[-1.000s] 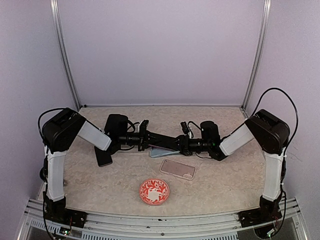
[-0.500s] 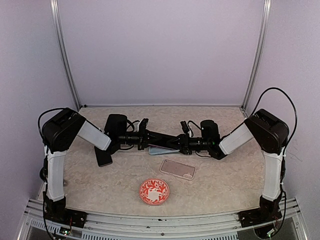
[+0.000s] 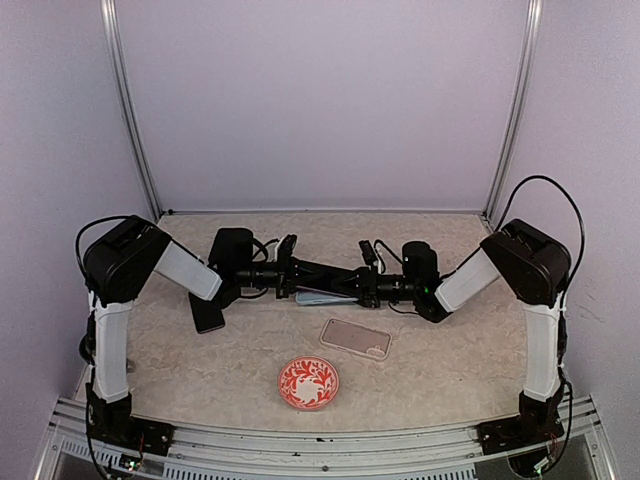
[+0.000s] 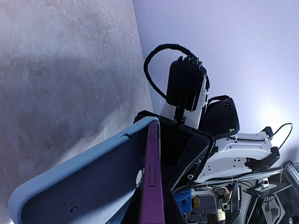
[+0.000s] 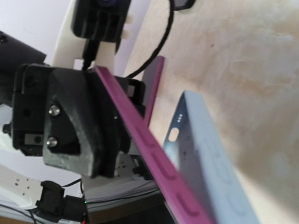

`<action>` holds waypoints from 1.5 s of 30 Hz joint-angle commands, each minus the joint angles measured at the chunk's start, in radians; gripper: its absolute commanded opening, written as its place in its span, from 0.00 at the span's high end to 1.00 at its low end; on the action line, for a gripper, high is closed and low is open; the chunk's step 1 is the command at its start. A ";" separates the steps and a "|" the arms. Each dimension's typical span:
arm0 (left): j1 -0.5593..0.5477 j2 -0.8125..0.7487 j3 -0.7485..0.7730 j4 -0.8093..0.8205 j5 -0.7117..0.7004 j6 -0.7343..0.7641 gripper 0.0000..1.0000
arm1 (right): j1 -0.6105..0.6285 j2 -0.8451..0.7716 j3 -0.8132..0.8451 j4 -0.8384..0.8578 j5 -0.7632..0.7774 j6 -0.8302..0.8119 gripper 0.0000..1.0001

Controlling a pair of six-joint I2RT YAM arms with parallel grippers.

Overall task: Put the phone into the phone case
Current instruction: Pass from the left arm to the right

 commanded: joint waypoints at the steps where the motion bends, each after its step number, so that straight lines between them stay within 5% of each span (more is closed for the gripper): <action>1: -0.032 0.004 0.004 0.049 0.019 -0.021 1.00 | 0.047 0.004 0.038 0.166 -0.083 -0.004 0.58; 17: -0.016 0.007 -0.011 0.048 0.025 -0.017 1.00 | 0.050 0.014 0.017 0.240 -0.105 0.023 0.89; 29: 0.025 -0.061 -0.017 -0.090 0.015 0.081 0.69 | 0.028 0.029 -0.026 0.310 -0.097 0.067 0.95; 45: 0.069 -0.168 0.015 -0.339 -0.041 0.247 0.52 | 0.014 0.026 -0.049 0.322 -0.093 0.070 1.00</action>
